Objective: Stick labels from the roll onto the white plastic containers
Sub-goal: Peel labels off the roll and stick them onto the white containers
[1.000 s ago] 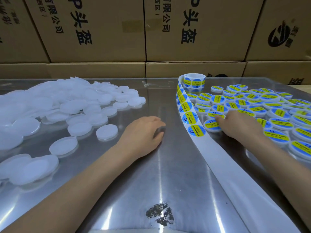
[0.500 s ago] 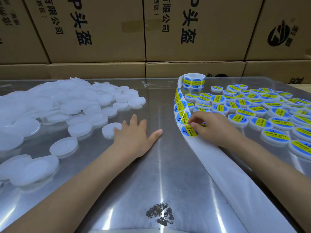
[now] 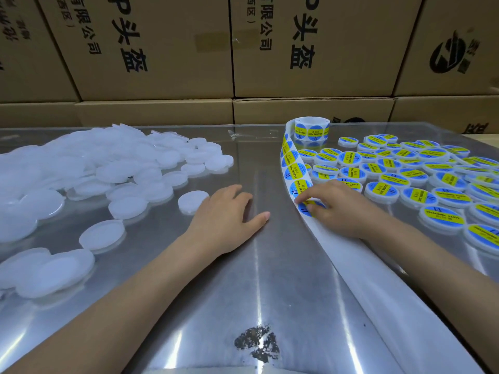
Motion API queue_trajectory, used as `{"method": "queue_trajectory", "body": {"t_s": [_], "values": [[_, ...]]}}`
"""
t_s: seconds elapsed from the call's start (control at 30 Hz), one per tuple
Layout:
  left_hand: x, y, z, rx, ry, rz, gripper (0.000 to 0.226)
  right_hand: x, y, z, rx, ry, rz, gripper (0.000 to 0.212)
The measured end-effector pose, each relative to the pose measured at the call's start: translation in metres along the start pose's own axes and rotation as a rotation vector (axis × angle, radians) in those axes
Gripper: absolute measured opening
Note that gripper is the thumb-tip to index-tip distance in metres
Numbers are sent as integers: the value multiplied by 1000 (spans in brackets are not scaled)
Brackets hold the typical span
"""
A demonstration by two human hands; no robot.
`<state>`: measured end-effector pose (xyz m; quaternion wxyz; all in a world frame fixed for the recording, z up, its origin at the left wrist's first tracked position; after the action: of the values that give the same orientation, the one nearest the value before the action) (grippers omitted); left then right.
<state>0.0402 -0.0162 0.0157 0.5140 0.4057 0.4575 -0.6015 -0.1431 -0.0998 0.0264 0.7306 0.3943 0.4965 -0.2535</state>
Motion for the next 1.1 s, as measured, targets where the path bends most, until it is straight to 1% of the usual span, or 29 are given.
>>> {"method": "queue_trajectory", "body": {"t_s": [0.1, 0.17, 0.23, 0.3, 0.37, 0.5, 0.6, 0.7, 0.87, 0.97, 1.03, 1.1], "values": [[1, 7, 0, -102, 43, 81, 65, 3, 3, 0, -2, 75, 102, 32], [3, 15, -2, -228, 117, 120, 73, 5, 5, -1, -18, 101, 108, 36], [4, 24, -4, -342, 167, 104, 80, 8, 7, -2, -43, 99, 100, 40], [2, 31, -5, -371, 166, 57, 82, 9, 7, -2, -42, 105, 112, 44], [1, 30, -4, -287, 135, 9, 78, 10, 6, -2, -28, 104, 121, 46], [-3, 18, 0, -21, 17, -135, 64, 12, 5, -1, -17, 90, 143, 46], [-1, 7, 1, 87, -25, -213, 59, 13, 5, 0, -35, 83, 171, 45], [3, -2, 2, 152, -40, -235, 57, 15, 7, 0, -58, 68, 199, 44], [2, -10, 3, 250, -64, -254, 61, 17, 14, -2, -93, 63, 250, 41], [3, -17, 2, 285, -2, -329, 62, 16, 20, -5, -111, 50, 294, 33], [6, -17, 3, 261, 57, -301, 64, 15, 22, -5, -127, 36, 295, 32], [6, -17, 4, 259, 73, -241, 67, 16, 24, -5, -154, 10, 254, 35]]}}
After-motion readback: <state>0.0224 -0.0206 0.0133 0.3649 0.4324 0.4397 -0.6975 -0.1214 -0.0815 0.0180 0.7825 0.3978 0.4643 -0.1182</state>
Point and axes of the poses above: each hand's wrist, its own z-axis towards the middle knuckle, its own x-axis out of the palm, y = z × x, the point moved 4 cm from there along z, towards the middle knuckle, and after that the axes turned 7 degrees about x, right-handed, at the moved point
